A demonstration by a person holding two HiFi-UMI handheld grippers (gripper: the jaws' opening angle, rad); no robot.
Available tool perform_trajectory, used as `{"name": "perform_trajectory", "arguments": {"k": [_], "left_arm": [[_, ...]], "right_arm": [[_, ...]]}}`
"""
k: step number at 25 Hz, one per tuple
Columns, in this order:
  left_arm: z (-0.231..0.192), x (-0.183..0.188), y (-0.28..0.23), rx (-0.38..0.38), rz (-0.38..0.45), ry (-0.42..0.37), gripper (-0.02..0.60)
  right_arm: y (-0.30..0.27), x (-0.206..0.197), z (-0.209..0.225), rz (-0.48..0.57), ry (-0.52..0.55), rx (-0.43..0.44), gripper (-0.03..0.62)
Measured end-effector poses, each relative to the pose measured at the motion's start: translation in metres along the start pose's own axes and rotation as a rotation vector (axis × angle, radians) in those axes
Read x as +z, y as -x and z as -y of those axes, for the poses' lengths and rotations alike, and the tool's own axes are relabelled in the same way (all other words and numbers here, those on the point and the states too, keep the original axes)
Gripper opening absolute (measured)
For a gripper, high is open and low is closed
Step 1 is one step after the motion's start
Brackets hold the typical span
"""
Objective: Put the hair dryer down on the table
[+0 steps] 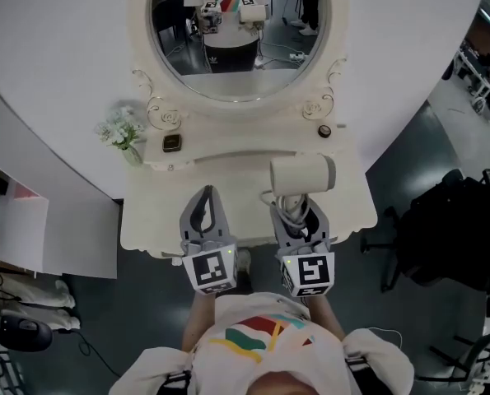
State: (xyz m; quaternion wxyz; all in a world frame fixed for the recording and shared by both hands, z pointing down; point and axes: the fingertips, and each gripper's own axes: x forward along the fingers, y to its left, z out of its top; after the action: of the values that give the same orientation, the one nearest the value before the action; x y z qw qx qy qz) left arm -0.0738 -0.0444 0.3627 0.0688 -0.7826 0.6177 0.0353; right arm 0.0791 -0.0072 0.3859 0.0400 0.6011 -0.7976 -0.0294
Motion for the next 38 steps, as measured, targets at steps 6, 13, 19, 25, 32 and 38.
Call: {"name": "perform_trajectory", "arguments": {"k": [6, 13, 19, 25, 32, 38], "left_arm": [[-0.029, -0.008, -0.069, -0.004, -0.011, 0.024, 0.011], [-0.049, -0.02, -0.139, -0.041, -0.002, 0.041, 0.011], [-0.056, -0.032, -0.165, -0.058, -0.021, 0.052, 0.009], [-0.052, -0.042, -0.176, -0.055, -0.047, 0.04, 0.011], [-0.05, -0.037, -0.182, -0.027, -0.072, 0.028, 0.011], [-0.044, -0.039, -0.178, -0.029, -0.091, -0.001, 0.011]], "right_arm": [[-0.074, 0.003, 0.006, -0.001, 0.008, 0.008, 0.213], [-0.143, 0.002, 0.016, -0.016, 0.007, -0.012, 0.213], [-0.175, -0.002, 0.015, -0.042, 0.012, -0.011, 0.213], [-0.19, 0.001, 0.013, -0.041, 0.016, 0.026, 0.212], [-0.197, 0.004, 0.014, -0.019, -0.007, 0.069, 0.212], [-0.196, 0.001, 0.015, -0.022, -0.032, 0.085, 0.212]]}}
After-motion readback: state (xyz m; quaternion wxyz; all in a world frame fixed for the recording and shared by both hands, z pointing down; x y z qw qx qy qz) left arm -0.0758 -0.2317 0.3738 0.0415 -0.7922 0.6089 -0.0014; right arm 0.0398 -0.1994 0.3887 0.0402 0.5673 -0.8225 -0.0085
